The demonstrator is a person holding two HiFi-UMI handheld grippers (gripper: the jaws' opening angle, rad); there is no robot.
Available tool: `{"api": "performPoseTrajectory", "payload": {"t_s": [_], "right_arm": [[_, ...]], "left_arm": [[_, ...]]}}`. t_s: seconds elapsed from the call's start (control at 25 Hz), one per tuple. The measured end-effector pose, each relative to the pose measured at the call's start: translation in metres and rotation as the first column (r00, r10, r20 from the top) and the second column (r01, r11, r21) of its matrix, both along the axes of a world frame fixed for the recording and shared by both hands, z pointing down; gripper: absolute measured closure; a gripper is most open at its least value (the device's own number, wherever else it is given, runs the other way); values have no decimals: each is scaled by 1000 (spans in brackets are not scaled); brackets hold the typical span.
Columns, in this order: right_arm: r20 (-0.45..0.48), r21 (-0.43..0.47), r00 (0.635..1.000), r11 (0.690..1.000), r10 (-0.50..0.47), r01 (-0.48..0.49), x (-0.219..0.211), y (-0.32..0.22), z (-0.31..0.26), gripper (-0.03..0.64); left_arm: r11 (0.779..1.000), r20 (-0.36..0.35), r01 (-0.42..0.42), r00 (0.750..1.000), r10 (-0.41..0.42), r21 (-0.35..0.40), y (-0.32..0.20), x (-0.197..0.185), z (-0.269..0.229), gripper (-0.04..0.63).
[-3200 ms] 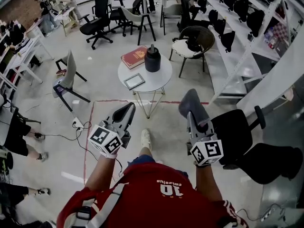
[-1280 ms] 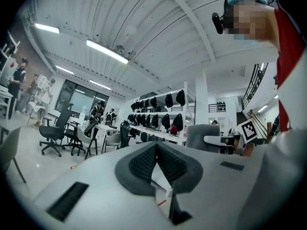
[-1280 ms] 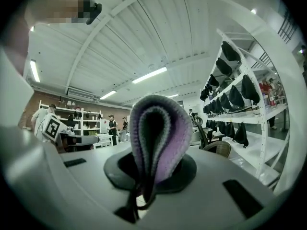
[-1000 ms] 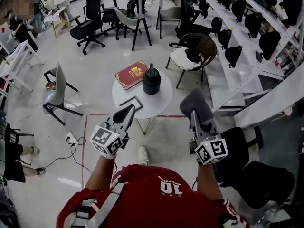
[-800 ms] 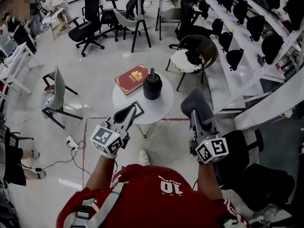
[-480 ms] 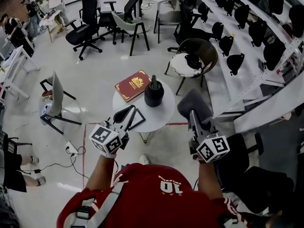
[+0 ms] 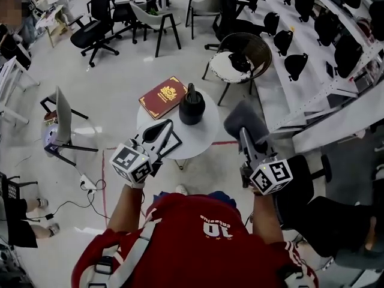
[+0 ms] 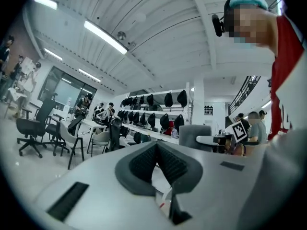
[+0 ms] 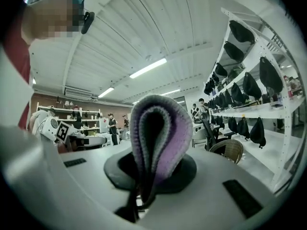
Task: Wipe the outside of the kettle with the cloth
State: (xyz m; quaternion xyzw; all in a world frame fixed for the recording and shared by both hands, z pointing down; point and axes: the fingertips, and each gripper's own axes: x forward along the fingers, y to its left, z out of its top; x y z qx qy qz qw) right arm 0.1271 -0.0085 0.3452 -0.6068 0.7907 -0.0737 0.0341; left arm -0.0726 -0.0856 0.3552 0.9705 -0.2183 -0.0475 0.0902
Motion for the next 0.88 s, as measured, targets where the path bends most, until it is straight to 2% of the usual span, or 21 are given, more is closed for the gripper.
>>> {"api": "performPoseTrajectory", "payload": {"t_s": [0.28, 0.52, 0.72, 0.88], "right_arm": [[-14, -50, 999, 998, -44, 43, 5, -15, 18, 571], [-31, -92, 992, 989, -122, 119, 18, -56, 35, 571], [-30, -175, 977, 963, -212, 203, 32, -105, 61, 571], [-44, -233, 957, 934, -288, 271, 43, -145, 78, 571]], "left_arm": [[1000, -27, 17, 999, -17, 2, -8, 5, 0, 589], [997, -1, 80, 997, -80, 15, -16, 13, -1, 589], [983, 25, 186, 982, -186, -5, -30, 22, 4, 589], [968, 5, 252, 968, -252, -19, -43, 33, 6, 589]]}}
